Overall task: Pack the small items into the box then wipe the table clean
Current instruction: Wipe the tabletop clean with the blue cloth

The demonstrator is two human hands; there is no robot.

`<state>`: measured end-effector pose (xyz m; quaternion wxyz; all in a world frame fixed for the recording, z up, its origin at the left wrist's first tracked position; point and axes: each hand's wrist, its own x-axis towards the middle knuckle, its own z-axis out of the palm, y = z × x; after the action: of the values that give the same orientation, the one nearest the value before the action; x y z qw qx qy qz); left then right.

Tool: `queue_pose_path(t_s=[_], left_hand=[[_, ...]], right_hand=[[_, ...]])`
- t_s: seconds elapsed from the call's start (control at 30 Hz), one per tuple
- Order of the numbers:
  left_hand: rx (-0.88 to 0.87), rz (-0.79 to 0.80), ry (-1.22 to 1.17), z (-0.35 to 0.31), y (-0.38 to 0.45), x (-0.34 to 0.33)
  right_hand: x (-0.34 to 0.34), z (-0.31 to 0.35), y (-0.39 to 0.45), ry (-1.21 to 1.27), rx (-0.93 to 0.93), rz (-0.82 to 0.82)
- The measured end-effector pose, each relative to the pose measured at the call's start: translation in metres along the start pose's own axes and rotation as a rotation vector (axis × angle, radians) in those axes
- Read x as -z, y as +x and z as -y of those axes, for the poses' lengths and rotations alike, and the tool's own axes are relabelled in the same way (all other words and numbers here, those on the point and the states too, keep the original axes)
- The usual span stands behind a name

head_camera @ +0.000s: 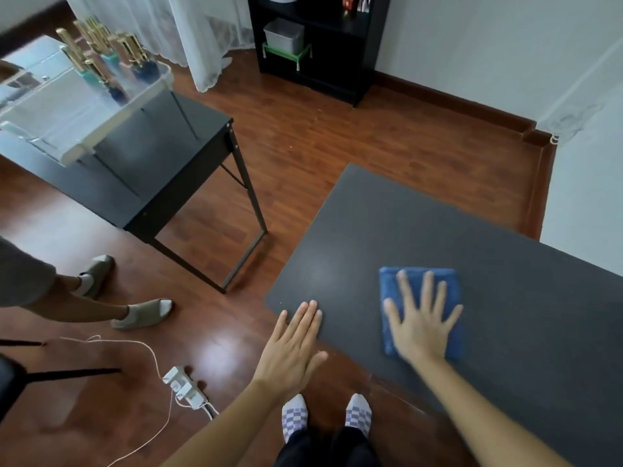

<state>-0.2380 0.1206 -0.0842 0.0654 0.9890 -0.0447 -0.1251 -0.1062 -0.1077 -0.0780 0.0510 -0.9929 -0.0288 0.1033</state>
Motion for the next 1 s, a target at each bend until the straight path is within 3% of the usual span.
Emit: queue_pose_path(t_s=[0.1,0.2,0.33,0.43,0.5,0.63,0.7,0.77,0.9,1.0], left_hand=[[0.055,-0.024,0.05,0.018,0.033,0.015],[0.121,-0.046,-0.013,0.035,0.066,0.024],[0.235,-0.104,-0.14,0.047,0.096,0.025],[0.284,-0.144,-0.212,0.048,0.105,0.022],[0.292,-0.158,-0.222,0.049,0.106,0.02],[0.289,-0.155,-0.219,0.046,0.104,0.022],[0.291,-0.147,-0.207,0.044,0.101,0.023],[0.291,-0.147,-0.212,0.044,0.101,0.024],[0.292,-0.151,-0.204,0.046,0.106,0.024],[0.284,-0.163,-0.2,0.045,0.105,0.023]], right_hand=[[-0.017,-0.007,-0.06,-0.047,0.224,-0.003],[-0.017,-0.07,-0.074,-0.083,0.206,0.021],[0.006,-0.152,-0.045,0.057,-0.423,-0.015],[0.017,-0.135,-0.005,0.198,-0.701,-0.05],[0.013,-0.084,0.013,0.187,-0.613,-0.1],[-0.022,0.034,-0.024,-0.002,0.002,-0.107],[-0.037,0.051,-0.058,-0.041,0.227,-0.073],[-0.034,0.031,-0.061,-0.029,0.26,-0.056],[-0.002,-0.015,0.011,-0.018,-0.059,-0.04],[0.023,-0.001,0.1,0.106,-0.382,-0.031]])
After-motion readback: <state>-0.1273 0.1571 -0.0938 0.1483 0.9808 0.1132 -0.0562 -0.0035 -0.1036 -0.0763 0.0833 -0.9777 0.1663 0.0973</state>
